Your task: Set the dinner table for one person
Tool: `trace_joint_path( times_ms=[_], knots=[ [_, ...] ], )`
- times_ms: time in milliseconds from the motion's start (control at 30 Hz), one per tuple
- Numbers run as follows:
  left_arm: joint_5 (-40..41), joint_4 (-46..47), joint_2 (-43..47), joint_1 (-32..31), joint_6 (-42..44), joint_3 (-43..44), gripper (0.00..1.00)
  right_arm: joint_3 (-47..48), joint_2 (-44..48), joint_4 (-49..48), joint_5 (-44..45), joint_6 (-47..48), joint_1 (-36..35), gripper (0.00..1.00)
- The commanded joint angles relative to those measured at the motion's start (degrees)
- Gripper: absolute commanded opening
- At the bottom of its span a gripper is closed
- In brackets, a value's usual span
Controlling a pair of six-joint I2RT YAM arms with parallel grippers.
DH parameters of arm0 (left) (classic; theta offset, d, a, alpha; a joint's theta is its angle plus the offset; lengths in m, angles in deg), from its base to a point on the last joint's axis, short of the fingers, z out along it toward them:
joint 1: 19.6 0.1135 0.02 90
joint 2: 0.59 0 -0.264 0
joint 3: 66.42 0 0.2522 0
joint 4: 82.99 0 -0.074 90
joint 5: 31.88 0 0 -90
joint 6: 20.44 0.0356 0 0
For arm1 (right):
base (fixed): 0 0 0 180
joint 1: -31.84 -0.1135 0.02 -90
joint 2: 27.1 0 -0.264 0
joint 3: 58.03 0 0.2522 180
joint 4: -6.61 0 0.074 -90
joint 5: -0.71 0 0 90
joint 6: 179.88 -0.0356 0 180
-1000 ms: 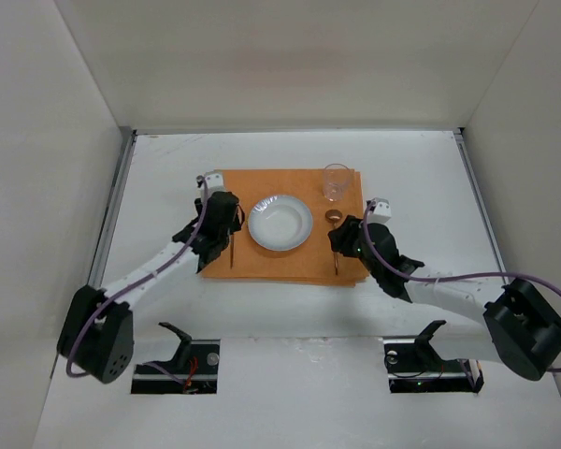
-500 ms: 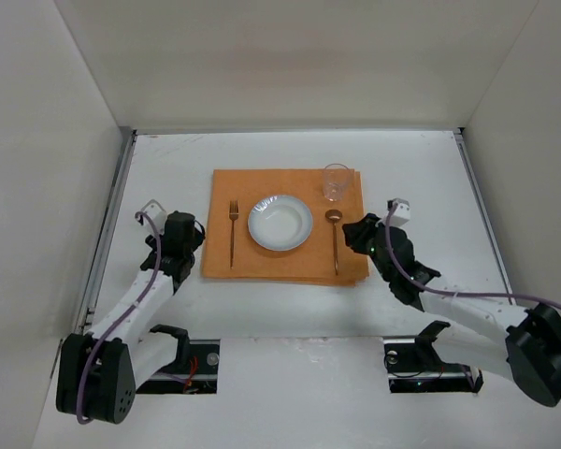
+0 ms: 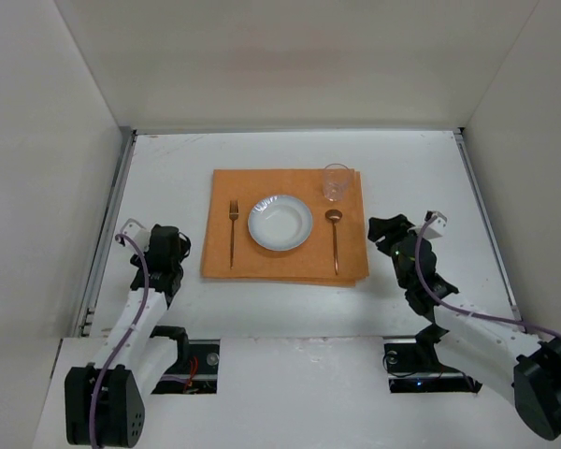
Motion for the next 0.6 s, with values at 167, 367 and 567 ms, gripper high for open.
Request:
trace_joint_path(
  times_ms=[167, 367, 567],
  knots=[
    [-3.2, 1.5, -2.9, 2.5, -3.8, 1.3, 0.56, 0.8, -1.0, -3.1, -0.5, -1.6, 0.1, 0.62],
    [-3.3, 2.4, -2.4, 3.3, -4.1, 0.2, 0.54, 0.8, -1.7, -4.1, 0.6, -1.2, -0.2, 0.63],
    [-3.9, 3.4, -5.0, 2.3, -2.5, 3.4, 0.53, 1.3, -1.8, -3.9, -0.1, -0.6, -0.4, 0.61]
  ],
)
